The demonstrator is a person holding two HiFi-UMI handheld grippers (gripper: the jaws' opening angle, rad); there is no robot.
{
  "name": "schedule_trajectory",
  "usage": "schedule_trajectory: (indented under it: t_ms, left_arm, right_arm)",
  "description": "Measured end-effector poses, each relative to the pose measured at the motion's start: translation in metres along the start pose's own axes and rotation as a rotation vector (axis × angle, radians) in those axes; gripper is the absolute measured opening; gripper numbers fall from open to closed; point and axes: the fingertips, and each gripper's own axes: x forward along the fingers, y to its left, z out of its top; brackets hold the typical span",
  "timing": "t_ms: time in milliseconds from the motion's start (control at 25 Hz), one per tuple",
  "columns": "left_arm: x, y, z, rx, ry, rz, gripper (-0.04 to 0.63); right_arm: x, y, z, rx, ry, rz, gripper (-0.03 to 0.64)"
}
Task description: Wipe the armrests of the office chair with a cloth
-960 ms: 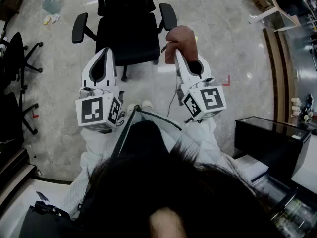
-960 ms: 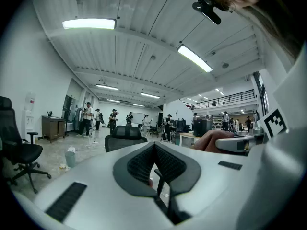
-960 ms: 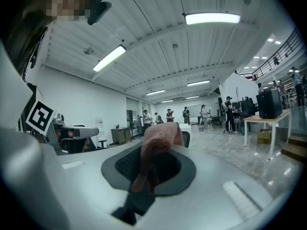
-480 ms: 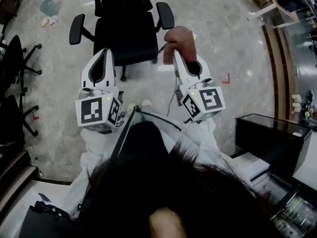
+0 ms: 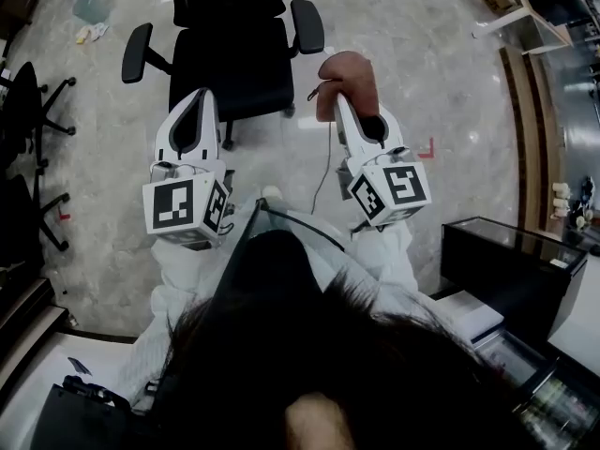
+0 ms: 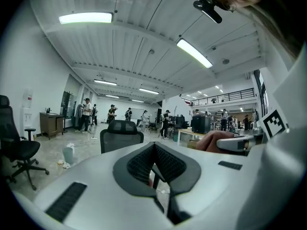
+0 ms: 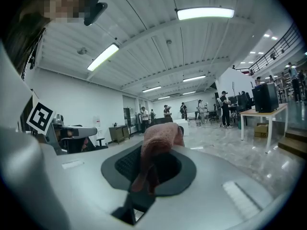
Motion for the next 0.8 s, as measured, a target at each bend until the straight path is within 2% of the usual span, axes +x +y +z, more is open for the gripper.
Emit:
schedule_trajectory:
  t_ms: [200, 360, 800]
  left_arm:
    - [0.029, 0.002, -0.018, -0.011, 0.042, 0.000, 0.002]
    - [0.070, 0.015, -0.024, -0.014, 0.062, -0.008, 0.002]
    - [0.238, 0.078, -0.010, -0.011, 0.084, -0.095, 0.002]
  right_arm:
    - [0.021, -0.039, -0.022, 0.025, 0.052, -0.029, 0.051]
    - [0.061, -0.067, -0.035, 0.029, 0.095, -0.049, 0.051]
    - [0.229, -0.157, -0.050, 0.030, 0.168, -0.112, 0.051]
